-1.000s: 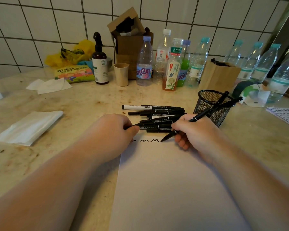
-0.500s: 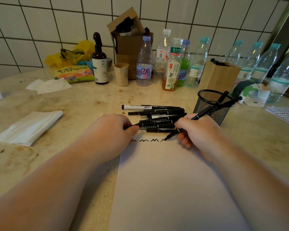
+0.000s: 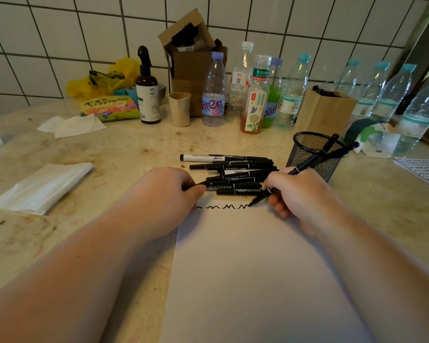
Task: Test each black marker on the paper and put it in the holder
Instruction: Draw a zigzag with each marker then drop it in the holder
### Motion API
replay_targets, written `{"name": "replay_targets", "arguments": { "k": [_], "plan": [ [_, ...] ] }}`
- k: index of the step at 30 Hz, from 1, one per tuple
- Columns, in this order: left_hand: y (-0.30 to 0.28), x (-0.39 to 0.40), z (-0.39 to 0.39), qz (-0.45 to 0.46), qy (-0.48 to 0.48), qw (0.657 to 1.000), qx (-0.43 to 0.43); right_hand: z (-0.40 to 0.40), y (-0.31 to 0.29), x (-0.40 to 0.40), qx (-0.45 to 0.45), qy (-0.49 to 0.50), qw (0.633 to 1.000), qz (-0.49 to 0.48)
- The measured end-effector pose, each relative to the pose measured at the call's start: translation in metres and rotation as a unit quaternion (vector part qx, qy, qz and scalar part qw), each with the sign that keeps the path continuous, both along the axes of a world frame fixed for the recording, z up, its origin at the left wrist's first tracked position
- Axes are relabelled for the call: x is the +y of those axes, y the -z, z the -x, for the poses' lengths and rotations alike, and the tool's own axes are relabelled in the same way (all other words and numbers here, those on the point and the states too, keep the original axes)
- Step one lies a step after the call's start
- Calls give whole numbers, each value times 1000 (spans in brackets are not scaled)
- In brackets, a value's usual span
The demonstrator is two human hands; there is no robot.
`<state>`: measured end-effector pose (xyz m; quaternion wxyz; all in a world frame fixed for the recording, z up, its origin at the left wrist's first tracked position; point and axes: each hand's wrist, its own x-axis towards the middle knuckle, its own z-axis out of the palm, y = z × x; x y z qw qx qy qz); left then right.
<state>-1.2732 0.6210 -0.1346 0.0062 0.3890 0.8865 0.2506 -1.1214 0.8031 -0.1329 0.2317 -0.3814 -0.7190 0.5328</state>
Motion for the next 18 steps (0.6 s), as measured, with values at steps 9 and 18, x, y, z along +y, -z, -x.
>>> {"name": "replay_targets", "arguments": {
  "k": [9, 18],
  "plan": [
    [-2, -1, -2, 0, 6, 1000, -11, -4, -5, 1, 51, 18, 998, 15],
    [-2, -4, -5, -60, 83, 994, -45, -6, -16, -12, 217, -101, 965, 107]
  ]
}}
